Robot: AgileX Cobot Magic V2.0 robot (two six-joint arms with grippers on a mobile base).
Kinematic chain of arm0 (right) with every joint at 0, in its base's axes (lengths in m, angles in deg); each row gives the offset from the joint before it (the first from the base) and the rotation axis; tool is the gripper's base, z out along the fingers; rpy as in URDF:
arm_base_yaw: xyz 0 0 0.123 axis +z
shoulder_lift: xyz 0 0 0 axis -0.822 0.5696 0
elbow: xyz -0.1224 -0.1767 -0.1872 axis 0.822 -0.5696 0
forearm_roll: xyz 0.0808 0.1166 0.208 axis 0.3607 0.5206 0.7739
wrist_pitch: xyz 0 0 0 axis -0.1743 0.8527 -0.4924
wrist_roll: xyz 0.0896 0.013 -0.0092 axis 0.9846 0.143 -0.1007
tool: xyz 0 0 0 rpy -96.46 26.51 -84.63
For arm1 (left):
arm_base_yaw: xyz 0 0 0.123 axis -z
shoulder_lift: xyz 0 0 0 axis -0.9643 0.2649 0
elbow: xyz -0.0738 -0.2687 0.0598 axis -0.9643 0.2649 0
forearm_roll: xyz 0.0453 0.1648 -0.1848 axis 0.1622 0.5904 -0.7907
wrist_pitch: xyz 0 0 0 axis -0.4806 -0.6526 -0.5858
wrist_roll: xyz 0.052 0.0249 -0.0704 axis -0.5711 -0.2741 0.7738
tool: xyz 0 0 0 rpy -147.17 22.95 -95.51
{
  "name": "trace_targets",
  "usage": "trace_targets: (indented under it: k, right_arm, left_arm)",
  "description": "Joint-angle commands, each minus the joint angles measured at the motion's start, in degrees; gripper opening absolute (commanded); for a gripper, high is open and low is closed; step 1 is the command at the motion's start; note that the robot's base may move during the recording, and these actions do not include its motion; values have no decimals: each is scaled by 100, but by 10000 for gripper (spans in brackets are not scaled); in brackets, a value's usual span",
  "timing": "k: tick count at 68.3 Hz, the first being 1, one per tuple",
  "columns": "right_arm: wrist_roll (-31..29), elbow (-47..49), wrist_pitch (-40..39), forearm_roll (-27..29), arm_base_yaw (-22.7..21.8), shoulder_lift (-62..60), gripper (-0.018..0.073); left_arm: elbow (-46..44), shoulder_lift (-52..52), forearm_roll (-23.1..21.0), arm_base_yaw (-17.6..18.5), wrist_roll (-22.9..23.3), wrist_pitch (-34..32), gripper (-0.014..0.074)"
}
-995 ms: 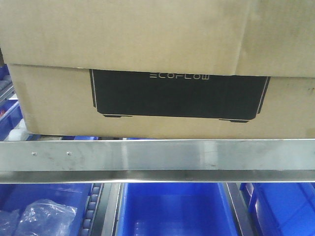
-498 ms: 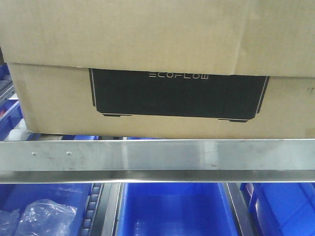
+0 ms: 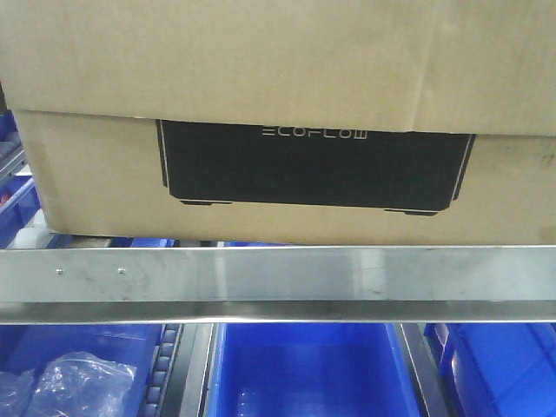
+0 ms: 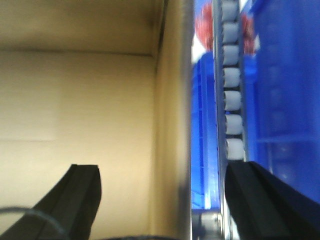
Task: Grab box from left shelf to table start
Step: 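Lift the box with both grippers and pull it off the shelf toward the robot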
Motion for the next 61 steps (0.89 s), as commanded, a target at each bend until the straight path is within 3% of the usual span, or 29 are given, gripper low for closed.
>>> trace_targets:
  k: [1, 9, 19, 23, 54, 61]
  right_arm:
    - [-48, 272, -336, -162, -20, -28, 585]
    - [-48, 271, -251, -168, -20, 64, 419]
    - [-48, 271, -197, -168, -20, 13, 31]
    - [-48, 271, -203, -168, -20, -7, 74]
    - [-48, 271, -108, -168, -20, -589, 59]
    - [-48, 271, -4, -168, -15, -837, 59]
  left_arm:
    - [-176, -192, -509, 53, -71, -481, -96]
    - [-176, -192, -509, 53, -71, -481, -96]
    - [-176, -192, -509, 53, -71, -490, -96]
    - [-176, -192, -509, 53, -71, -502, -96]
    - [-176, -571, -480, 225, -71, -344, -96]
    - [-176, -796, -380, 311, 127, -158, -96]
